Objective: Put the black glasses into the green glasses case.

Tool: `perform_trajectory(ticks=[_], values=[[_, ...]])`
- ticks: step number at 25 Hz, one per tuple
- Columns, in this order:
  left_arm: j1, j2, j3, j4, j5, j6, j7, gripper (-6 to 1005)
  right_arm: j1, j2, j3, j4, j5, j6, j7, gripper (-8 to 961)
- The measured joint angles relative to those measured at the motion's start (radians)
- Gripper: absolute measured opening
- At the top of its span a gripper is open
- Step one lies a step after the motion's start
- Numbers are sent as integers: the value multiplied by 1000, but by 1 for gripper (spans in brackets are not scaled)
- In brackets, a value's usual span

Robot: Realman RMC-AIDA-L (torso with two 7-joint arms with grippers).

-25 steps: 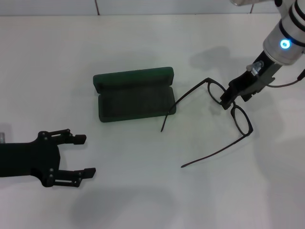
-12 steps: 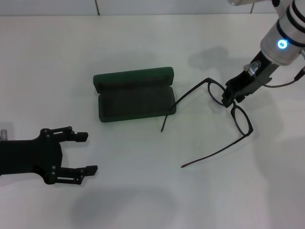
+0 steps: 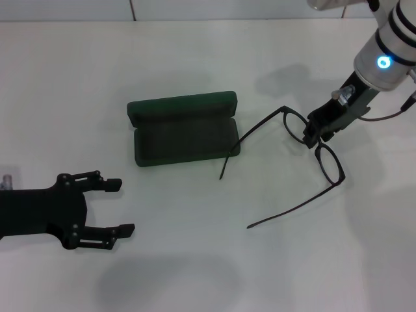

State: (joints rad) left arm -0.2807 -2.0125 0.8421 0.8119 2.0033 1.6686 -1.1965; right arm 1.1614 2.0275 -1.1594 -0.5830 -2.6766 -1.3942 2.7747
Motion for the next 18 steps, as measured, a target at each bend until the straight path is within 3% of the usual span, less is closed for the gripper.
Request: perform_trajectory(ticks=[7, 18], values=[[-3, -1, 0, -1, 0, 0, -3, 881, -5, 0, -86, -4, 27, 18, -10, 218], [-5, -2, 0, -1, 0, 1, -4, 882, -20, -6, -84, -27, 37, -4, -24, 54]])
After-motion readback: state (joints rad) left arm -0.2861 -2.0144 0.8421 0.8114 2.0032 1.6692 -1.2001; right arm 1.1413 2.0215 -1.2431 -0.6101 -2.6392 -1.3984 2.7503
